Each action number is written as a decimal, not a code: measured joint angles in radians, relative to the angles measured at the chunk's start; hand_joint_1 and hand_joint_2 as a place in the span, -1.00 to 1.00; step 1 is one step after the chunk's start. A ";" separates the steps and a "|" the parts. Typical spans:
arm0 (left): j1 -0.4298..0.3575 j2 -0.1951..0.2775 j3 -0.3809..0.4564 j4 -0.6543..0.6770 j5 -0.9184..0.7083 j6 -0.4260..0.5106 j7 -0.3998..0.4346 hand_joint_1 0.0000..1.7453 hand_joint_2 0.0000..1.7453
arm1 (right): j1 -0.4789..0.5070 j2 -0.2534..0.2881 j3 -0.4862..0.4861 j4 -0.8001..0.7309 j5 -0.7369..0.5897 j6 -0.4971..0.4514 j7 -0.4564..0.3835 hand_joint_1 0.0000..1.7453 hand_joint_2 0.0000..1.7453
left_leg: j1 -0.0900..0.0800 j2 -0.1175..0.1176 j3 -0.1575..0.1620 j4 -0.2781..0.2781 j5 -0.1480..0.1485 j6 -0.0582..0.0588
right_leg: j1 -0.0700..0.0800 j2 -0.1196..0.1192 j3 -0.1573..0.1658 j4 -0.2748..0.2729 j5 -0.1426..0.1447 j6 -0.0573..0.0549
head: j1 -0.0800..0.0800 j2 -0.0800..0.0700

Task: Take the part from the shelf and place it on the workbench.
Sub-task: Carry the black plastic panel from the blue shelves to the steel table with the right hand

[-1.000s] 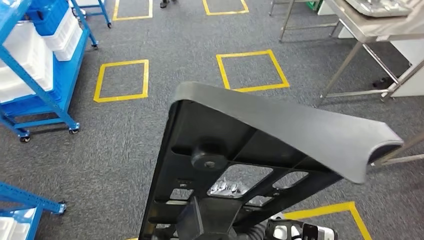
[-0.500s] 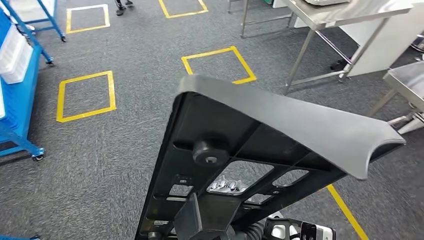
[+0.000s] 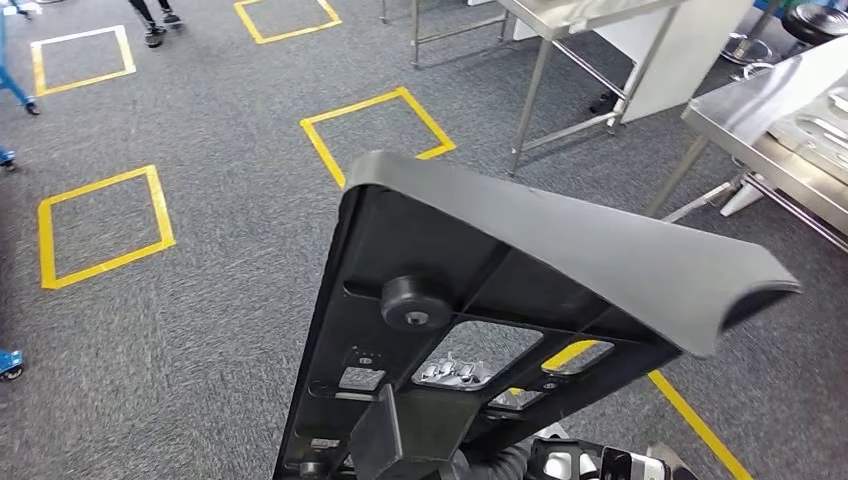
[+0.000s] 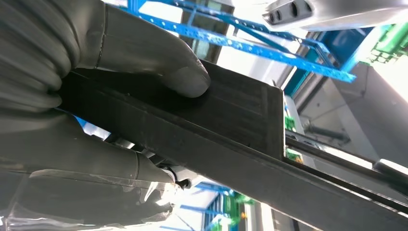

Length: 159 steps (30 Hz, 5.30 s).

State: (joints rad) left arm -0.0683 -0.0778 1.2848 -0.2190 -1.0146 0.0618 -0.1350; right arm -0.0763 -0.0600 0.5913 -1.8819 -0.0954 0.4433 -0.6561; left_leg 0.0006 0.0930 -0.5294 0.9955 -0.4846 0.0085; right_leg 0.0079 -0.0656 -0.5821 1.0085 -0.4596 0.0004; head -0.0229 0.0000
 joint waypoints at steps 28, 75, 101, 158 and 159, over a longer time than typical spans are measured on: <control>-0.008 0.006 0.025 0.000 0.038 0.020 0.021 -1.00 1.00 | -0.065 0.036 0.000 0.049 -0.037 0.023 0.000 1.00 1.00 | 0.012 -0.020 -0.013 0.010 0.003 0.002 | -0.012 0.025 -0.051 0.104 -0.023 0.018 | 0.000 0.000; -0.025 0.006 -0.002 0.000 -0.030 0.007 0.039 -1.00 1.00 | -0.192 0.035 0.004 0.056 -0.154 -0.087 0.023 1.00 1.00 | 0.023 -0.134 -0.047 0.054 0.008 -0.033 | -0.011 0.162 -0.007 0.001 0.018 -0.014 | 0.000 0.000; -0.024 0.002 -0.019 0.000 -0.021 -0.008 0.029 -1.00 1.00 | -0.179 -0.014 0.005 0.014 -0.133 -0.126 0.011 1.00 1.00 | 0.019 -0.082 -0.125 0.275 -0.139 -0.042 | -0.012 0.082 -0.008 -0.016 0.028 -0.027 | 0.000 0.000; -0.028 0.016 -0.030 0.000 -0.048 -0.076 0.011 -1.00 1.00 | -0.099 -0.069 -0.026 -0.043 -0.002 -0.191 0.001 1.00 1.00 | 0.014 -0.095 0.017 0.031 -0.038 -0.024 | -0.020 0.057 -0.019 0.001 0.016 -0.012 | 0.000 0.000; -0.028 0.016 -0.030 0.000 -0.047 -0.076 0.011 -1.00 1.00 | -0.101 -0.071 -0.026 -0.043 -0.001 -0.194 0.001 1.00 1.00 | 0.015 -0.094 -0.006 0.076 -0.054 -0.026 | -0.020 0.053 -0.011 -0.001 0.012 -0.018 | 0.000 0.000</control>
State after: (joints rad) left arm -0.0964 -0.0618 1.2547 -0.2189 -1.0620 -0.0145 -0.1240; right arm -0.1776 -0.1312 0.5650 -1.9251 -0.0963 0.2494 -0.6554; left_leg 0.0153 -0.0014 -0.5355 1.0713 -0.5391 -0.0179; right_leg -0.0122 -0.0128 -0.5930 1.0074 -0.4475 -0.0176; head -0.0228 0.0000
